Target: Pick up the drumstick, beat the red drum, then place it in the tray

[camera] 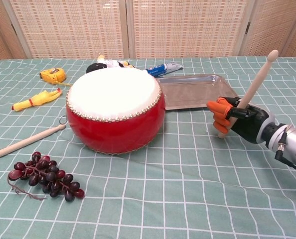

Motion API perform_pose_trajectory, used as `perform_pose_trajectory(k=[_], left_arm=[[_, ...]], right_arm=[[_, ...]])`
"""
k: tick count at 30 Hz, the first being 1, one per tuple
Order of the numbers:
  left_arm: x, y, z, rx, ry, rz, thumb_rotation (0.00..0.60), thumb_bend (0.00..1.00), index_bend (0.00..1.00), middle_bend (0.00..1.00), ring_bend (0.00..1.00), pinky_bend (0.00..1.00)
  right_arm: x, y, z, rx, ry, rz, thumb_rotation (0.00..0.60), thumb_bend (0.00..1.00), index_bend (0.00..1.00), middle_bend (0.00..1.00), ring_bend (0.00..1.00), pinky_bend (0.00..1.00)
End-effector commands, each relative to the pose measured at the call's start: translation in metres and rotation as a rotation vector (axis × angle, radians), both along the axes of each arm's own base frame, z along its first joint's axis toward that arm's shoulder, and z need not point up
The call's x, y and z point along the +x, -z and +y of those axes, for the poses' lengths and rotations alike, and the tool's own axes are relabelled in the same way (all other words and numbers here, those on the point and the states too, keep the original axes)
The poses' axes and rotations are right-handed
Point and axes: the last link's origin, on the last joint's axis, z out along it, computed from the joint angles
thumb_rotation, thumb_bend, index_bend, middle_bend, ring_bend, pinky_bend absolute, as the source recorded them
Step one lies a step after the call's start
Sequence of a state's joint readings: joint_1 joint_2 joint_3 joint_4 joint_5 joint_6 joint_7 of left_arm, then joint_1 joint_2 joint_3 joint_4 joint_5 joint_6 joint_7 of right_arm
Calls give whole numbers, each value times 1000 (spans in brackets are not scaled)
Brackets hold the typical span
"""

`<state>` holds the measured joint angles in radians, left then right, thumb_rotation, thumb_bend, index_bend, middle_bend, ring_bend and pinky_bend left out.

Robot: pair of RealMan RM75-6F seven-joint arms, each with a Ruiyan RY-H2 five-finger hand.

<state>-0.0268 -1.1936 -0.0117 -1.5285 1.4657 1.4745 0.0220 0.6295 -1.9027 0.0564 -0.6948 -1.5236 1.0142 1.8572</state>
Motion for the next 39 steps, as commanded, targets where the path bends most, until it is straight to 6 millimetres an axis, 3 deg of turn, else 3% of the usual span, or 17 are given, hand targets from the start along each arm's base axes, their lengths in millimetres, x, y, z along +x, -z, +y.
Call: perform_pose_trajectory(k=[1,4,12,22,23,25,31,39], left_arm=[[0,0,0,0,0,3,600,361,57,8,0,9],[0,0,0,0,-1,8,600,361,56,9,0,9],[0,0,0,-2,-3,12,600,360,57,11,0,9],[0,0,1,0,0,12,600,360,66,11,0,9],[0,0,1,1,0,12,600,360,66,11,0,9],[-1,-2,0,6,1,10,600,360,67,11,0,9],[0,-2,1,9,14,1,600,360,67,12,0,10],[0,-4,-2,21,26,-8,600,361,67,11,0,9]], right_arm=[[1,1,-1,-2,18,-12,600,244,989,864,918,909],[2,1,-1,0,30,-26,600,286,1000,896,952,950],[5,-4,-5,-19,67,-65,600,508,1000,961,1000,1000],[13,-18,-11,-67,39,-52,600,594,1000,972,1000,1000],[16,-23,-13,-89,9,-21,600,597,1000,972,1000,1000],[34,-48,-31,-204,-178,209,600,600,1000,972,1000,1000],[82,-84,-56,-352,-371,594,600,608,1000,972,1000,1000],[139,-98,-79,-439,-535,994,600,608,1000,972,1000,1000]])
